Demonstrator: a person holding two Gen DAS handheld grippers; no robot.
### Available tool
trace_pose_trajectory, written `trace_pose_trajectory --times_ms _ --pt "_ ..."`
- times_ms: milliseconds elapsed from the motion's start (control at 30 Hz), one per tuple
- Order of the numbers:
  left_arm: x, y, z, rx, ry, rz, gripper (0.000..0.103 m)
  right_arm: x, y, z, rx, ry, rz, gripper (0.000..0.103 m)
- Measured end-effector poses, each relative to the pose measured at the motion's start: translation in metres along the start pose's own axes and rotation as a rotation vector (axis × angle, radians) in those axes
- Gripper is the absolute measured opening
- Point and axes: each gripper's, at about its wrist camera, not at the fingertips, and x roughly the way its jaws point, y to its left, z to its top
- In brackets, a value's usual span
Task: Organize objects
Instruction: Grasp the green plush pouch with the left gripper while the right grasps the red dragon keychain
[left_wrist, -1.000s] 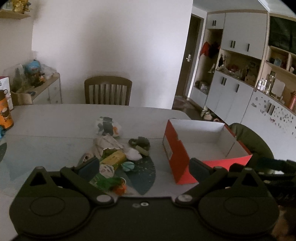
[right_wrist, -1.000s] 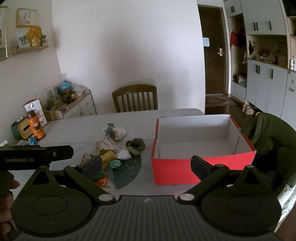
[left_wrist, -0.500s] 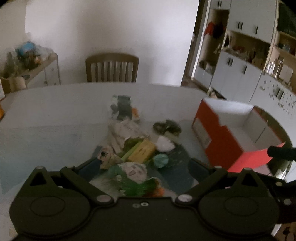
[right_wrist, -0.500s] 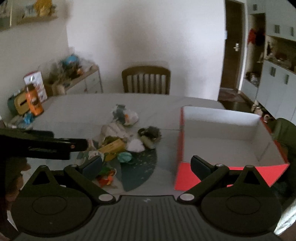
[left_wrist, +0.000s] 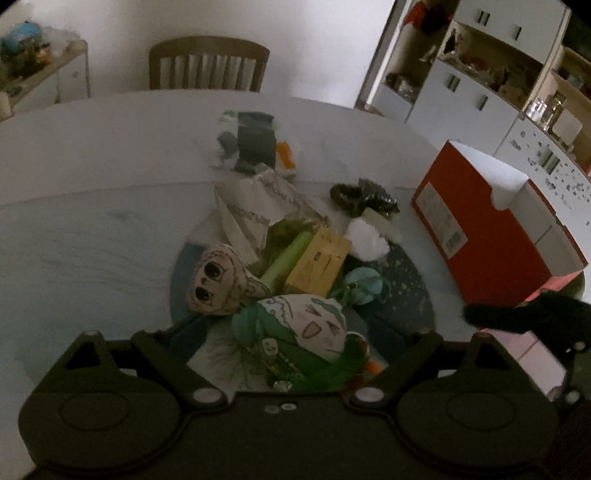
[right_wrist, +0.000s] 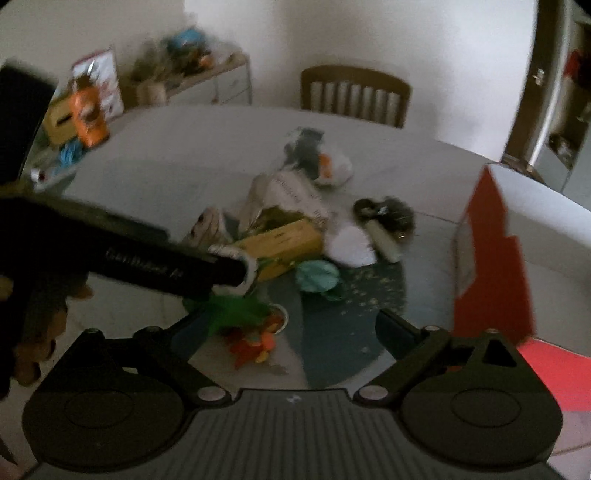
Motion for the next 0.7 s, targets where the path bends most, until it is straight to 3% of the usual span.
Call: trace_pose_trajectory --times_ms 167,267,400,567,700 --pt "0.014 0.002 0.003 0.015 0.026 -0.017 0.091 0.022 0.004 -0.003 -0.008 0.058 0.024 0.086" --pt "0.018 0.002 0.002 0.025 0.039 -0.030 0.085 0.032 0.007 -0.005 -0.012 0.086 0.040 0.081" --pt "0.020 0.004 0.000 0.023 0.047 -0.044 0.079 0.045 0.009 -0.006 -0.004 0.127 0.057 0.066" --pt "0.021 0.009 -0.001 0.012 0.047 -0.061 0.074 0.051 0.014 -0.006 -0.013 0.130 0.059 0.062" --pt "0.019 0.011 -0.002 0.011 0.038 -0.070 0.072 0.051 0.019 -0.004 -0.040 0.134 0.059 0.049"
